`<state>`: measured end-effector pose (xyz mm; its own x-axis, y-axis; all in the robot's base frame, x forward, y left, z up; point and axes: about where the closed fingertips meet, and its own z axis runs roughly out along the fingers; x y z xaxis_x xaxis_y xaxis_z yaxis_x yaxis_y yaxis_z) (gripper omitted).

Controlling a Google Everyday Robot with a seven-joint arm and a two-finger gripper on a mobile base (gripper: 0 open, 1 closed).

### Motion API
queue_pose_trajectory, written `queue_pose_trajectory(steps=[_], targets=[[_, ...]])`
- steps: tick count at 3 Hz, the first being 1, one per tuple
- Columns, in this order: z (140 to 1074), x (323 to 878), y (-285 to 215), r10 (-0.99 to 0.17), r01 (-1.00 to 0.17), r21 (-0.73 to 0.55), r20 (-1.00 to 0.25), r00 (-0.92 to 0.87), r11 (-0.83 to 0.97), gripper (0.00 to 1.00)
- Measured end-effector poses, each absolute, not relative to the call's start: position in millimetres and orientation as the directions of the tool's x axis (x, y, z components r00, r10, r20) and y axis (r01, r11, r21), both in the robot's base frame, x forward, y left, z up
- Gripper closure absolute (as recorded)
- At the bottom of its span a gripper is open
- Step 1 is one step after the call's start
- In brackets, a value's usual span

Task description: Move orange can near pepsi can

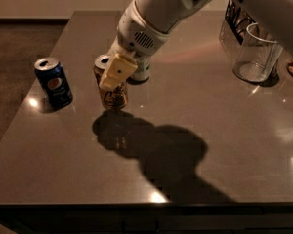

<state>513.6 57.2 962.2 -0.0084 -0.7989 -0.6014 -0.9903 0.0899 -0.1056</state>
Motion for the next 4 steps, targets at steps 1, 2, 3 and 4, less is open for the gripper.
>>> queue_pose_trajectory(steps=[1,2,3,4], targets=[[953,520,79,-0.798,-0.987,-0.085,-0.600,-0.059,0.137,1.00],[941,520,97,-0.793,-0.985,-0.060,-0.602,-0.093,0.160,1.00],[930,519,122,-0.784,-0.984,-0.055,-0.612,-0.101,0.170,0.75],[929,520,137,-0.777,-0.981,-0.075,-0.623,-0.092,0.176,0.51]])
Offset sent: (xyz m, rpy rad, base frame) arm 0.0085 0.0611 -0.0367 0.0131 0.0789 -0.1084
